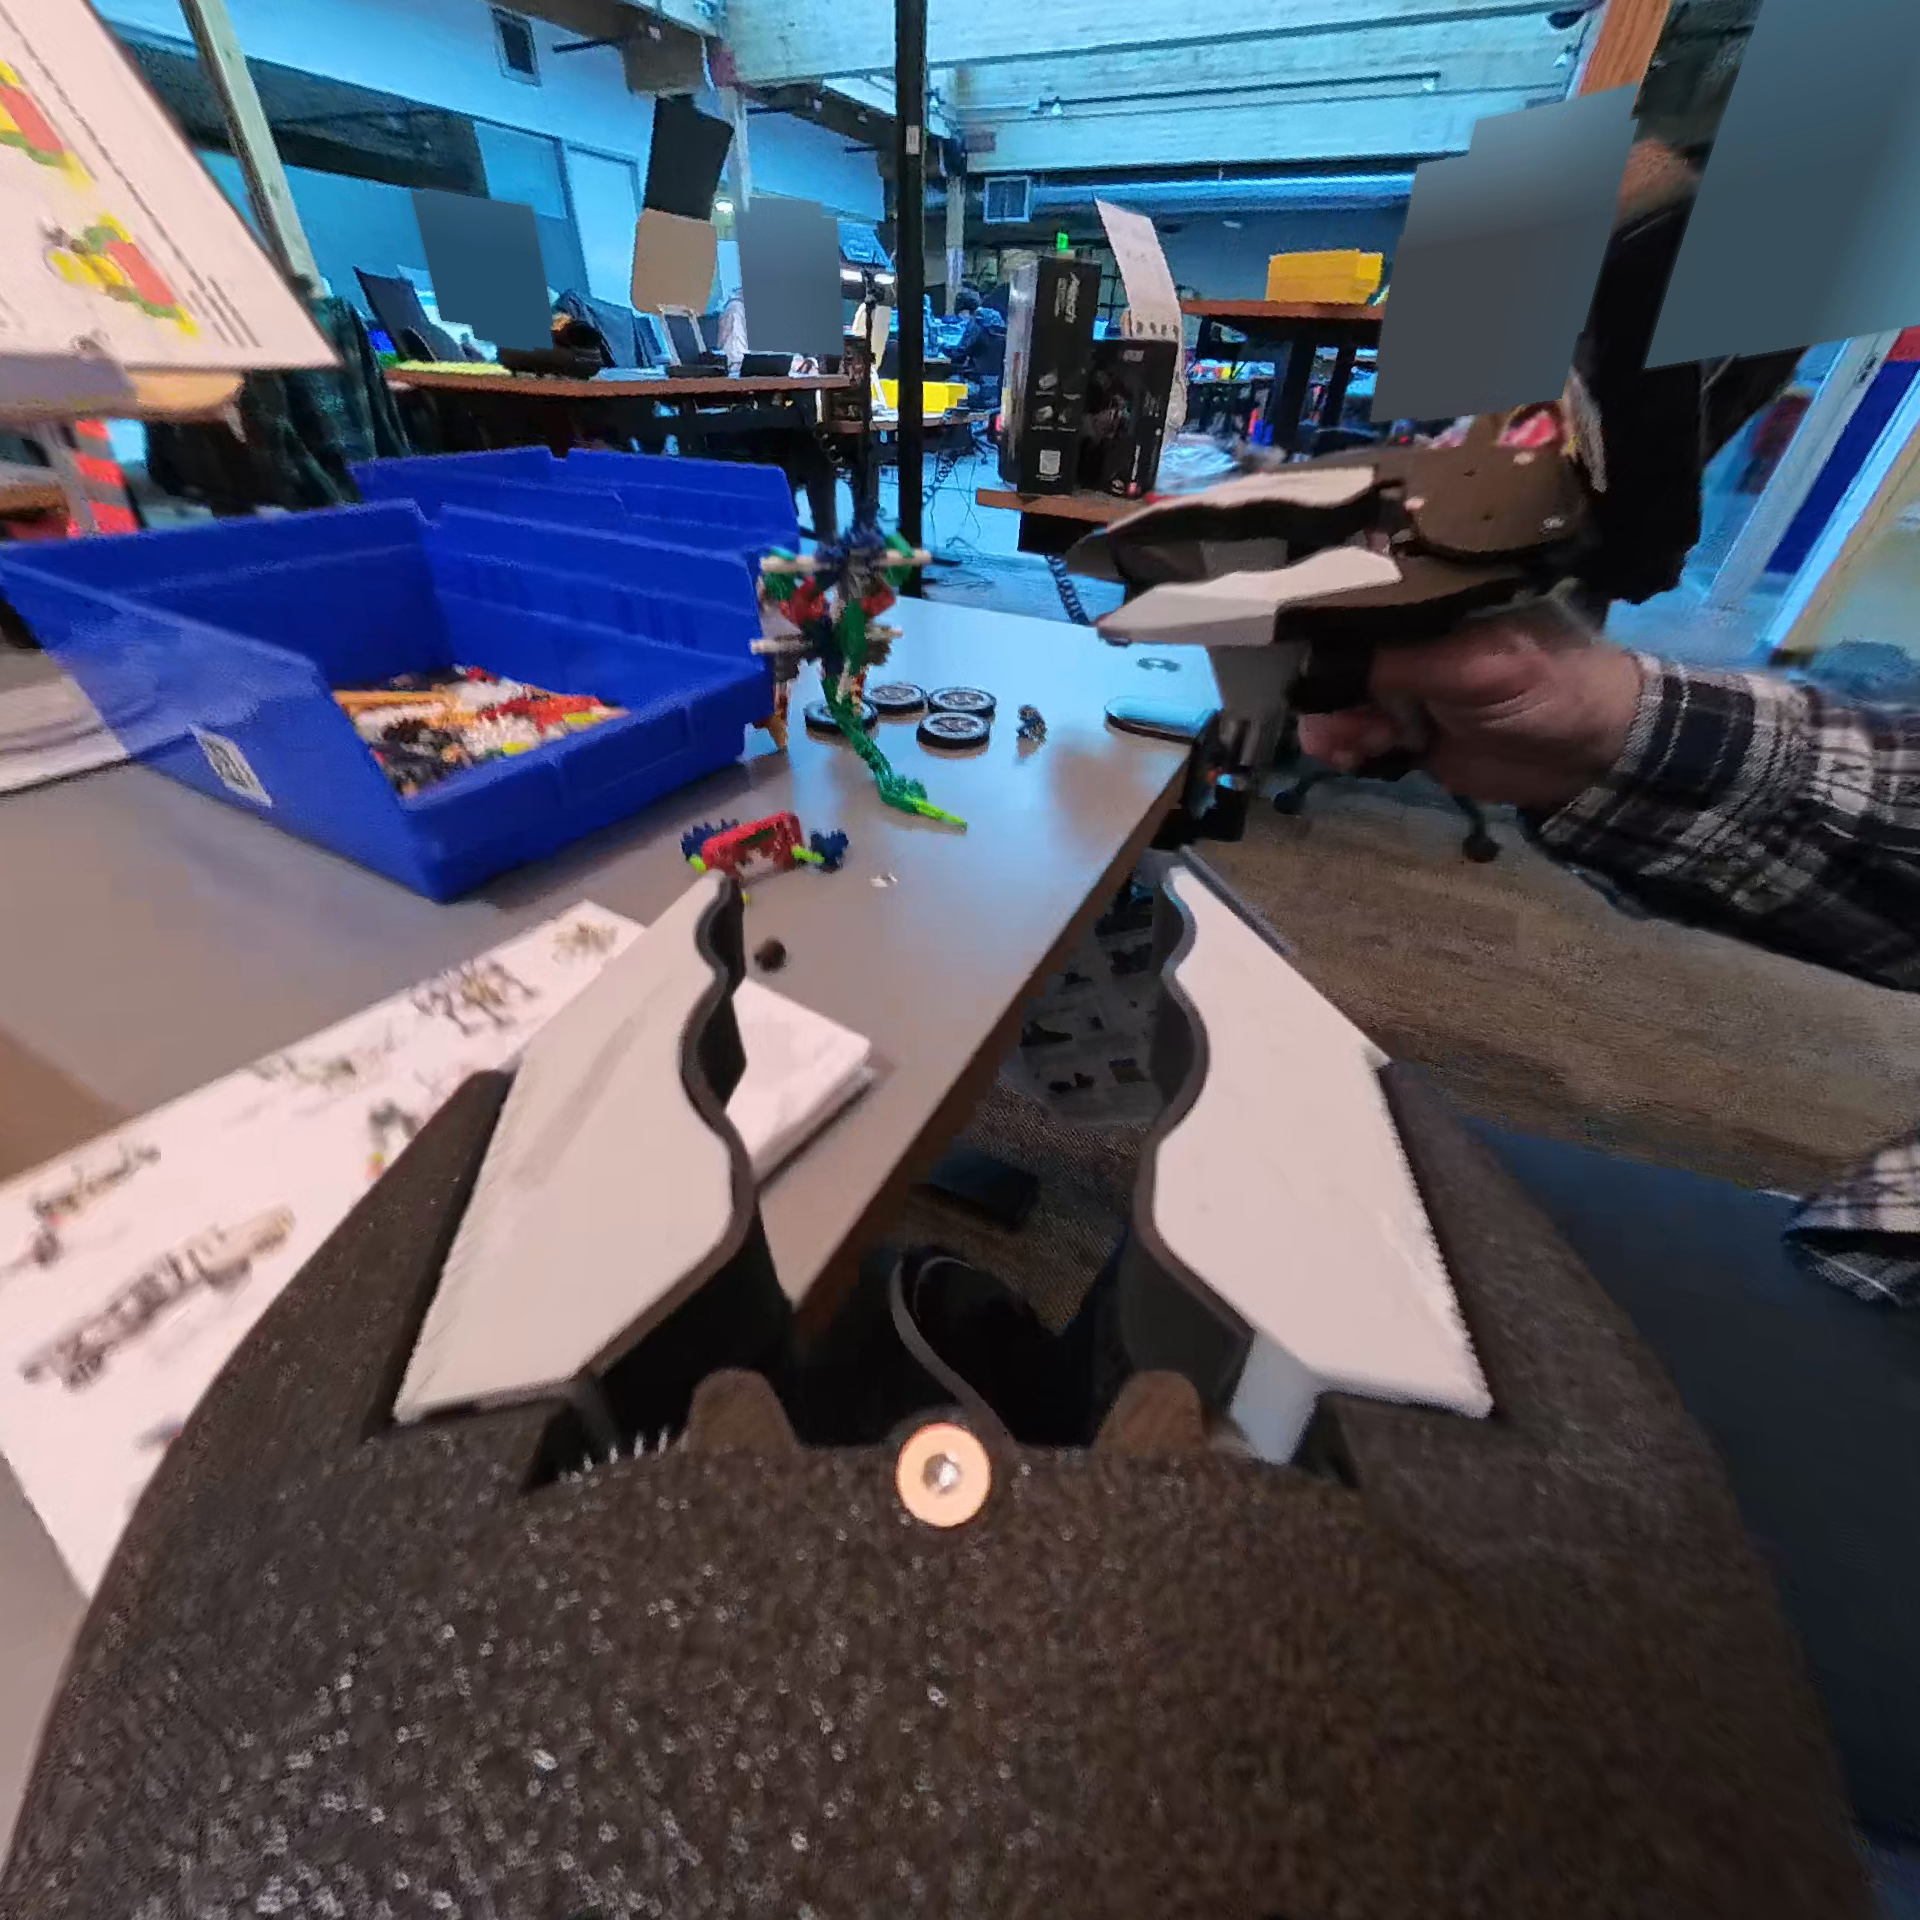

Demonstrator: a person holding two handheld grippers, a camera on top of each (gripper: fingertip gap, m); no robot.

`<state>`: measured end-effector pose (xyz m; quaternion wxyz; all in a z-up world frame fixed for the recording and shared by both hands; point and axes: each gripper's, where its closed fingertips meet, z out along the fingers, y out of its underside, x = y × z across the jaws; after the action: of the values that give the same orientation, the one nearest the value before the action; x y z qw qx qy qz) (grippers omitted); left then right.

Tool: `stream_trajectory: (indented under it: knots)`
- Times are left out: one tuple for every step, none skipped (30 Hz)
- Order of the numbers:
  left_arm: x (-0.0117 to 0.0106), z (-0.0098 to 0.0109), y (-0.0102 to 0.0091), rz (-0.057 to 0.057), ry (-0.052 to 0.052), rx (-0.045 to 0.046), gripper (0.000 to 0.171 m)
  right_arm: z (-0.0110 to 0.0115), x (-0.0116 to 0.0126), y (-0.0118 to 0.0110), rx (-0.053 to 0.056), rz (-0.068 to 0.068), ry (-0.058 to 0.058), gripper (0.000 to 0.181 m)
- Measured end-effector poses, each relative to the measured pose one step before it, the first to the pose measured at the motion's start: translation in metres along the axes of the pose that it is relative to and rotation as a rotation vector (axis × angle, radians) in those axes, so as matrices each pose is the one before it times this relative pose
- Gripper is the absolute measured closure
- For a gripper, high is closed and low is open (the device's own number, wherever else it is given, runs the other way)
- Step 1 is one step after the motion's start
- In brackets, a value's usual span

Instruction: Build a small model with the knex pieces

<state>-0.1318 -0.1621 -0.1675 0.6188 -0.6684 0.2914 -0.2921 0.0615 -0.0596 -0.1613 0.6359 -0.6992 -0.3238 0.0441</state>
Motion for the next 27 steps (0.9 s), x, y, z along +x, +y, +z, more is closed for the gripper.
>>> stream_trajectory:
  knots:
    - [-0.00414, 0.00715, -0.00762, 0.0322, -0.0174, -0.00379, 0.095, 0.00537, 0.00737, 0.00331, -0.0073, 0.0051, 0.0019, 0.119]
    - [-0.00339, 0.00702, -0.00738, 0.0452, -0.0108, -0.00238, 0.095, 0.00496, 0.00495, 0.00280, -0.0080, 0.0078, -0.0089, 0.119]
    - [-0.00292, 0.00713, -0.00578, 0.0480, -0.0044, -0.00584, 0.097, 0.00431, 0.00457, 0.00233, -0.0077, 0.0065, -0.0076, 0.119]
    - [-0.00433, 0.00740, -0.00261, 0.0366, -0.0082, -0.01712, 0.097, 0.00370, 0.00474, 0.00186, -0.0049, 0.0023, -0.0028, 0.120]
    - [-0.00436, 0.00750, -0.00091, 0.0135, -0.0062, -0.02109, 0.095, 0.00310, 0.00378, 0.00154, -0.0039, 0.0001, -0.0049, 0.121]
    - [-0.00191, 0.00674, -0.00054, -0.0067, 0.0086, -0.01467, 0.094, 0.00211, 0.00248, 0.00089, -0.0030, 0.0022, -0.0087, 0.122]
    - [0.00004, 0.00595, 0.00022, -0.0177, 0.0153, -0.01197, 0.094, 0.00103, 0.00167, -0.00082, 0.0029, 0.0022, -0.0095, 0.122]
    - [-0.00158, 0.00509, 0.00265, -0.0154, 0.0003, -0.01967, 0.093, 0.00029, 0.00137, -0.00190, 0.0046, -0.0053, -0.0073, 0.122]
    - [-0.00416, 0.00355, 0.00301, -0.0023, -0.0221, -0.01828, 0.093, 0.00029, 0.00202, -0.00145, -0.0020, -0.0143, -0.0020, 0.122]
    - [-0.00530, 0.00200, 0.00070, 0.0082, -0.0318, -0.00354, 0.093, 0.00042, 0.00312, -0.00067, -0.0070, -0.0161, 0.0009, 0.122]
    - [-0.00336, 0.00173, -0.00077, 0.0101, -0.0173, -0.00273, 0.093, 0.00041, 0.00416, 0.00027, -0.0057, -0.0113, 0.0031, 0.122]
    - [-0.00327, 0.00198, -0.00197, -0.0005, -0.0085, -0.00598, 0.093, 0.00044, 0.00522, 0.00289, -0.0036, -0.0007, 0.0066, 0.122]
    - [-0.00525, 0.00200, -0.00436, -0.0122, -0.0128, -0.00020, 0.092, 0.00150, 0.00582, 0.00707, -0.0075, 0.0152, 0.0053, 0.122]
    - [-0.00626, 0.00205, -0.00664, -0.0123, -0.0118, 0.00885, 0.091, 0.00279, 0.00624, 0.01008, -0.0163, 0.0301, 0.0036, 0.121]
    - [-0.00623, 0.00298, -0.00696, -0.0033, -0.0055, 0.00934, 0.090, 0.00343, 0.00681, 0.00862, -0.0145, 0.0277, 0.0054, 0.120]
    - [-0.00752, 0.00414, -0.00616, 0.0041, -0.0082, 0.00691, 0.089, 0.00406, 0.00539, 0.00451, -0.0038, 0.0043, 0.0019, 0.120]
    - [-0.00993, 0.00559, -0.00479, 0.0060, -0.0197, 0.00584, 0.088, 0.00539, 0.00411, 0.00184, 0.0019, -0.0220, 0.0016, 0.121]
    - [-0.00949, 0.00732, -0.00337, 0.0019, -0.0154, 0.00761, 0.087, 0.00728, 0.00431, 0.00177, -0.0008, -0.0365, 0.0086, 0.121]
    - [-0.00808, 0.00880, -0.00229, -0.0031, -0.0048, 0.01533, 0.086, 0.00888, 0.00490, 0.00267, -0.0053, -0.0462, 0.0204, 0.120]
    - [-0.00859, 0.00865, -0.00339, -0.0028, -0.0101, 0.03641, 0.086, 0.00931, 0.00453, 0.00252, 0.0005, -0.0556, 0.0316, 0.120]
    - [-0.00803, 0.00728, -0.00596, -0.0069, -0.0103, 0.06804, 0.091, 0.00895, 0.00161, 0.00279, 0.0028, -0.0487, 0.0219, 0.120]
    - [-0.00483, 0.00760, -0.00452, -0.0164, 0.0123, 0.05994, 0.097, 0.00833, -0.00199, 0.00407, -0.0030, -0.0213, -0.0007, 0.120]
    - [-0.00536, 0.00885, 0.00007, -0.0202, 0.0098, 0.02142, 0.098, 0.00734, -0.00287, 0.00448, -0.0048, 0.0027, -0.0095, 0.120]
    - [-0.00681, 0.00943, 0.00104, -0.0067, -0.0051, 0.00526, 0.096, 0.00469, -0.00029, 0.00256, -0.0091, -0.0088, 0.0018, 0.118]
    - [-0.00531, 0.00927, -0.00010, 0.0057, 0.0010, 0.01083, 0.094, 0.00212, 0.00118, -0.00112, 0.0053, -0.0216, 0.0077, 0.119]
    - [-0.00353, 0.00932, 0.00091, -0.0048, 0.0114, -0.00188, 0.093, 0.00151, 0.00020, -0.00053, 0.0043, -0.0075, -0.0057, 0.119]
    - [-0.00225, 0.00860, 0.00008, -0.0187, 0.0139, -0.00750, 0.090, 0.00194, -0.00088, 0.00338, -0.0219, 0.0116, -0.0197, 0.117]
